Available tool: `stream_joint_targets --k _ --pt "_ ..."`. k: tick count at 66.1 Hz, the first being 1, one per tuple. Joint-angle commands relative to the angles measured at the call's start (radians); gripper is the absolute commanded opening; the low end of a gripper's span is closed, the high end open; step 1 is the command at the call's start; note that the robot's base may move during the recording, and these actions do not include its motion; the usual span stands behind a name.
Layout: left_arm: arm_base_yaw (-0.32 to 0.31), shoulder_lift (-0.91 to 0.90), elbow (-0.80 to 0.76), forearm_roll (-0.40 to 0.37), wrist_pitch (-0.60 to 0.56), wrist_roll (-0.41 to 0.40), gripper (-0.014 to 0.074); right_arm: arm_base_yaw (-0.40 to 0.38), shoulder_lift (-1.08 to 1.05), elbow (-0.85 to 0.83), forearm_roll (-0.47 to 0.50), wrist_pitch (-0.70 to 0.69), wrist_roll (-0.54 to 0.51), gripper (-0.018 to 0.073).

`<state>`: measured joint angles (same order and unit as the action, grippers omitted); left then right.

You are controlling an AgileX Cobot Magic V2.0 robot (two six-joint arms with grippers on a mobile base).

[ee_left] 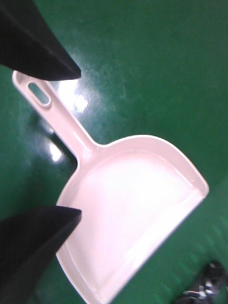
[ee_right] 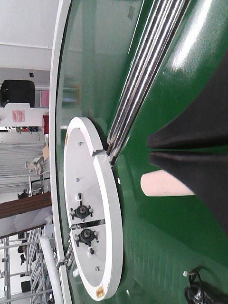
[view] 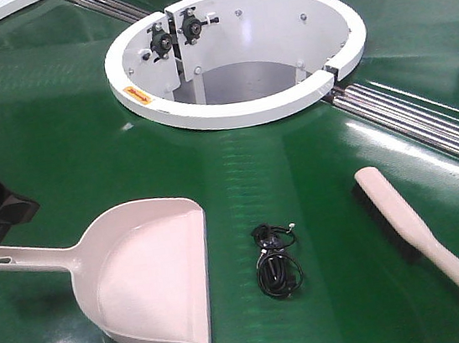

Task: Clean and inspect green conveyor with broom and dustpan
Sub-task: 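Lower the left gripper onto the pink dustpan handle and grasp it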

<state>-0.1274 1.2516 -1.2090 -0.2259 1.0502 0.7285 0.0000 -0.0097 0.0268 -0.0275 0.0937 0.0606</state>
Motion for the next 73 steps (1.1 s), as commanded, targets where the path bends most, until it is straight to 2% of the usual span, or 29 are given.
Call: stream_joint_targets --k 1,7,10,22,27,36,58,73 --pt "-0.007 0.053 -0.072 -0.011 0.01 0.141 0.0524 -0.004 -0.019 0.022 -0.004 -0.074 -0.005 -0.001" --pt "-0.007 0.106 -0.097 -0.001 0.037 0.273 0.0524 -0.004 -0.019 0.022 -0.004 -0.074 -0.005 -0.001" --pt "-0.007 0.131 -0.106 0.019 0.046 0.314 0.0524 -0.004 -0.019 0.022 -0.004 -0.074 -0.005 -0.001" --pt "-0.019 0.209 -0.106 0.2 0.019 0.372 0.0524 -0.004 -0.019 0.022 -0.004 -0.074 -0.005 -0.001" --pt "-0.019 0.227 -0.106 0.243 0.012 0.419 0.0524 -0.004 -0.019 0.022 -0.004 -0.074 -0.005 -0.001" --pt "-0.019 0.246 -0.106 0.216 0.004 0.557 0.0524 -0.004 -0.019 0.022 -0.004 -0.074 -0.005 -0.001" --pt "-0.019 0.328 -0.09 0.125 0.0 0.744 0.0524 -0.004 -0.019 0.022 -0.004 -0.074 -0.005 -0.001" --pt "-0.019 0.375 -0.076 0.106 0.008 0.754 0.0524 -0.004 -0.019 0.022 -0.004 -0.074 -0.005 -0.001"
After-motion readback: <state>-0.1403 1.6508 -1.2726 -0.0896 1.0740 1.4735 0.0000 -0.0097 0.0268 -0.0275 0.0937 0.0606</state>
